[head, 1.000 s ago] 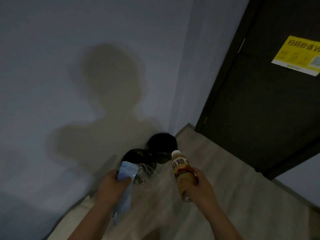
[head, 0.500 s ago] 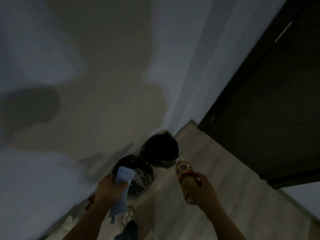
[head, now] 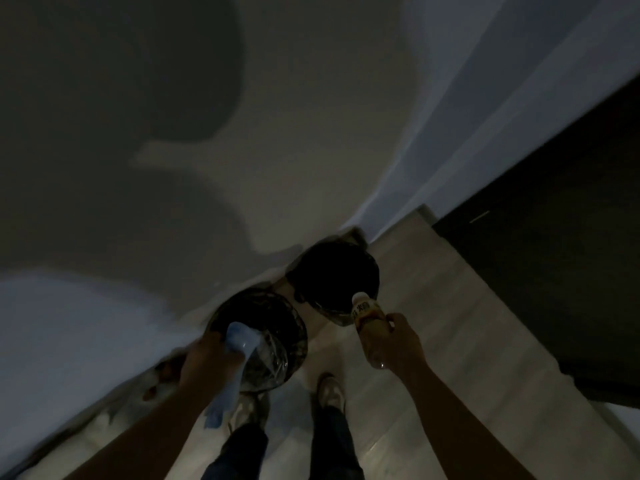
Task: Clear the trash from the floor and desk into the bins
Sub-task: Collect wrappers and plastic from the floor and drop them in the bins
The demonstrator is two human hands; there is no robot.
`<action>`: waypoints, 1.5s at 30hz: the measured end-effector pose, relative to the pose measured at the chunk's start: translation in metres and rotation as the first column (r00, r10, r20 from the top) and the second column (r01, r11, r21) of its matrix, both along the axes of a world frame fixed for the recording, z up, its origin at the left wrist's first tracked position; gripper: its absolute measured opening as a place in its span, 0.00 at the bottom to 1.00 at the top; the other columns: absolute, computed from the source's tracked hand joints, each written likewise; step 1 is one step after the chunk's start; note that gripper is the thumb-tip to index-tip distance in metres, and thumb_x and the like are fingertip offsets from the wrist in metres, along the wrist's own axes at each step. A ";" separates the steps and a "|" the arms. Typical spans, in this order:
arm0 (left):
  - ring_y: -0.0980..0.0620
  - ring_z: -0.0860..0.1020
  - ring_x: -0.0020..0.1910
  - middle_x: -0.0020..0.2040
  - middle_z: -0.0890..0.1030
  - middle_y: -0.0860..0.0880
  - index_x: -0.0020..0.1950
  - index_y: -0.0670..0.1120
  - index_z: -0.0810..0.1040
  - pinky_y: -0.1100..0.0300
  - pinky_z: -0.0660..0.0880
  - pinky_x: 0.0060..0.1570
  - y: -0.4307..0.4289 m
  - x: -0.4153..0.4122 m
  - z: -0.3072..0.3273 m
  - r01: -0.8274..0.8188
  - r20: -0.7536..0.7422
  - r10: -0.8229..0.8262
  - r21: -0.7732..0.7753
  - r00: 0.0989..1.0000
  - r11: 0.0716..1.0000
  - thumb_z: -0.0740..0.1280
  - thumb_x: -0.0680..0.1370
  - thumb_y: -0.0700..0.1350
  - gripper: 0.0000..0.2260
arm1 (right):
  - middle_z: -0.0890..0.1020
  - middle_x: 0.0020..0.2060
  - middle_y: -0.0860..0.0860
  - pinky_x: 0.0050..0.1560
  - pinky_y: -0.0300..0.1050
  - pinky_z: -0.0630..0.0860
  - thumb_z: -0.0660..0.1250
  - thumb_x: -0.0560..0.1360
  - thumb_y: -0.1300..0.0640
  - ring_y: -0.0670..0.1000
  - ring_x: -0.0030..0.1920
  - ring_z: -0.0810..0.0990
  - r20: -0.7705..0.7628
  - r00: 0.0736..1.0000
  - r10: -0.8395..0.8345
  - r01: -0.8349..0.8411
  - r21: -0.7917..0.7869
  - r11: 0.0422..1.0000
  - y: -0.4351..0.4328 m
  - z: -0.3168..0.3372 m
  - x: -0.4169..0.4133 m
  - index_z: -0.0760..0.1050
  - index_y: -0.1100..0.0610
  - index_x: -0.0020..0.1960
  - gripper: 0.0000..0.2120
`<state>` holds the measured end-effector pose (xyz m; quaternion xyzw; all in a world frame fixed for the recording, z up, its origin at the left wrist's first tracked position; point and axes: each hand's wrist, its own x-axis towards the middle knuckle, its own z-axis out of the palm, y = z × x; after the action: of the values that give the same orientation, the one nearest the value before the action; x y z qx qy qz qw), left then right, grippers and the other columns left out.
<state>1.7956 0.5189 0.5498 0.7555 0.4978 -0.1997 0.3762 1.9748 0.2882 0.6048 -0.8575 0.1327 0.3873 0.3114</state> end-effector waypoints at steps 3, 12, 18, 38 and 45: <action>0.37 0.77 0.56 0.56 0.79 0.35 0.57 0.35 0.77 0.52 0.71 0.53 -0.005 0.017 -0.049 -0.032 -0.009 0.032 0.000 0.999 0.999 0.68 0.75 0.42 0.14 | 0.74 0.60 0.60 0.50 0.48 0.69 0.61 0.76 0.49 0.61 0.56 0.75 0.012 0.991 0.131 -0.129 -0.073 0.989 0.016 -0.051 0.033 0.66 0.61 0.68 0.24; 0.36 0.79 0.52 0.51 0.80 0.36 0.58 0.37 0.75 0.57 0.71 0.41 -0.013 0.032 -0.218 -0.149 -0.112 0.148 -0.002 0.983 0.989 0.67 0.74 0.46 0.17 | 0.76 0.58 0.61 0.52 0.49 0.72 0.63 0.70 0.45 0.62 0.57 0.76 -0.013 0.907 0.421 -0.415 -0.197 0.888 0.046 -0.218 0.098 0.69 0.60 0.64 0.27; 0.35 0.78 0.51 0.52 0.79 0.34 0.59 0.34 0.72 0.55 0.71 0.42 -0.012 0.028 -0.292 -0.220 -0.105 0.220 0.017 0.970 0.975 0.69 0.73 0.46 0.20 | 0.77 0.48 0.54 0.47 0.42 0.69 0.70 0.71 0.52 0.57 0.54 0.78 0.045 0.894 0.446 -0.419 -0.270 0.867 0.055 -0.319 0.118 0.72 0.58 0.59 0.19; 0.40 0.77 0.56 0.55 0.79 0.41 0.59 0.40 0.75 0.52 0.75 0.54 -0.016 0.030 -0.207 -0.006 -0.083 0.003 -0.045 0.997 0.999 0.69 0.73 0.43 0.15 | 0.78 0.56 0.57 0.50 0.48 0.73 0.68 0.73 0.47 0.60 0.57 0.76 0.012 0.652 0.758 -0.699 -0.379 0.606 0.046 -0.256 0.074 0.73 0.57 0.60 0.20; 0.42 0.78 0.54 0.54 0.79 0.42 0.58 0.42 0.76 0.54 0.76 0.54 -0.033 0.024 -0.103 0.103 -0.035 -0.105 -0.051 0.994 0.993 0.68 0.74 0.43 0.14 | 0.73 0.63 0.55 0.54 0.47 0.72 0.66 0.74 0.50 0.58 0.62 0.73 0.005 0.489 0.872 -0.827 -0.314 0.466 0.038 -0.153 0.053 0.66 0.55 0.68 0.24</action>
<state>1.8199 0.4863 0.4472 0.7670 0.4596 -0.2457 0.3744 2.0274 0.3263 0.4523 -0.8712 -0.2874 0.3967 -0.0333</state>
